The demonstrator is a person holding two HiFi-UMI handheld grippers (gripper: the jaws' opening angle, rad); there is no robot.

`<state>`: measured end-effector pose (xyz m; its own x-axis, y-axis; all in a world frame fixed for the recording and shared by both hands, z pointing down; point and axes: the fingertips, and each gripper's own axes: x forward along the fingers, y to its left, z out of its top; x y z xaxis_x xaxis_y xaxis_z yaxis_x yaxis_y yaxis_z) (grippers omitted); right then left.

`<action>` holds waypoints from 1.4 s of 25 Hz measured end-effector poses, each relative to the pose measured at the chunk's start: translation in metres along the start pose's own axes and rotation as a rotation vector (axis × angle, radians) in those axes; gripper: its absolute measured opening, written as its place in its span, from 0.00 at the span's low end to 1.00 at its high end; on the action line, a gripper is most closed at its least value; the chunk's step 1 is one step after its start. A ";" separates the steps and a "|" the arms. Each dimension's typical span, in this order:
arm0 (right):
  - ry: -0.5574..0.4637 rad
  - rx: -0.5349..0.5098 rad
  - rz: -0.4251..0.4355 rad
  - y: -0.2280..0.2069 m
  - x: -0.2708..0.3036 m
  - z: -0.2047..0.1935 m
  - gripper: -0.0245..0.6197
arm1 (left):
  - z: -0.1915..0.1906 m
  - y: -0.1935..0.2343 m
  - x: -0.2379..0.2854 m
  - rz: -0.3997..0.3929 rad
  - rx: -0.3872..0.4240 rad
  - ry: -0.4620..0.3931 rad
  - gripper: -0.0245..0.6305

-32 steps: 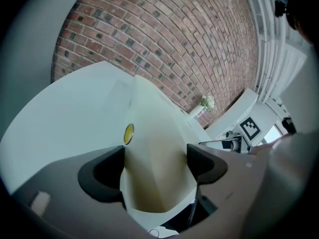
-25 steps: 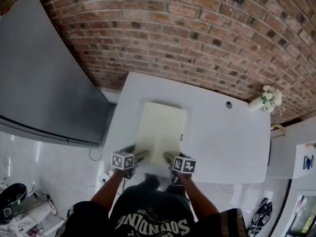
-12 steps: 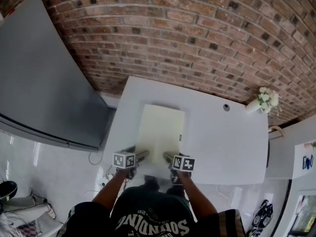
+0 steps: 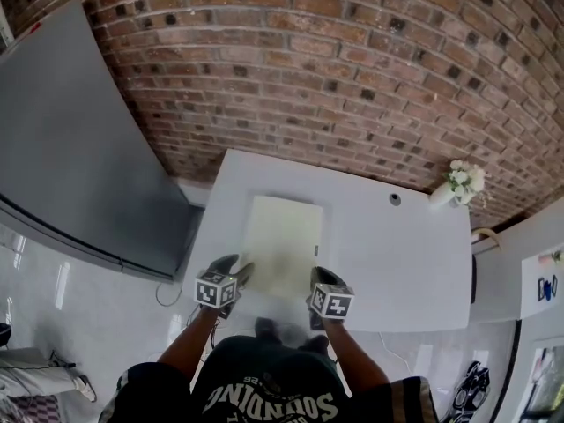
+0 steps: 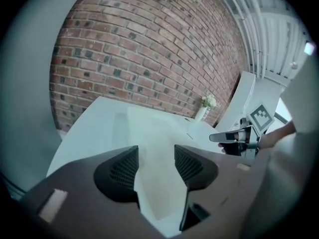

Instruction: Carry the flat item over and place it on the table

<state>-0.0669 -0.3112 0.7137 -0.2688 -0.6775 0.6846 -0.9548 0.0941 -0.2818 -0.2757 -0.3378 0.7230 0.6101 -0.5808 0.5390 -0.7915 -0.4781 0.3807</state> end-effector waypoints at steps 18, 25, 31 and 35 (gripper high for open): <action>-0.204 -0.131 0.029 0.017 -0.042 0.060 0.04 | 0.074 -0.052 -0.011 -0.016 0.209 -0.149 0.05; -0.357 -0.184 0.015 0.021 -0.075 0.129 0.04 | 0.152 -0.076 -0.030 -0.030 0.302 -0.270 0.05; -0.465 -0.200 0.018 0.032 -0.103 0.175 0.04 | 0.204 -0.099 -0.051 -0.038 0.348 -0.380 0.05; -0.500 -0.215 0.022 0.040 -0.112 0.184 0.04 | 0.210 -0.102 -0.052 -0.042 0.356 -0.391 0.05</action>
<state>-0.0514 -0.3663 0.5024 -0.2462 -0.9331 0.2622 -0.9681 0.2237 -0.1131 -0.2190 -0.3972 0.4980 0.6628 -0.7261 0.1828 -0.7462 -0.6608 0.0807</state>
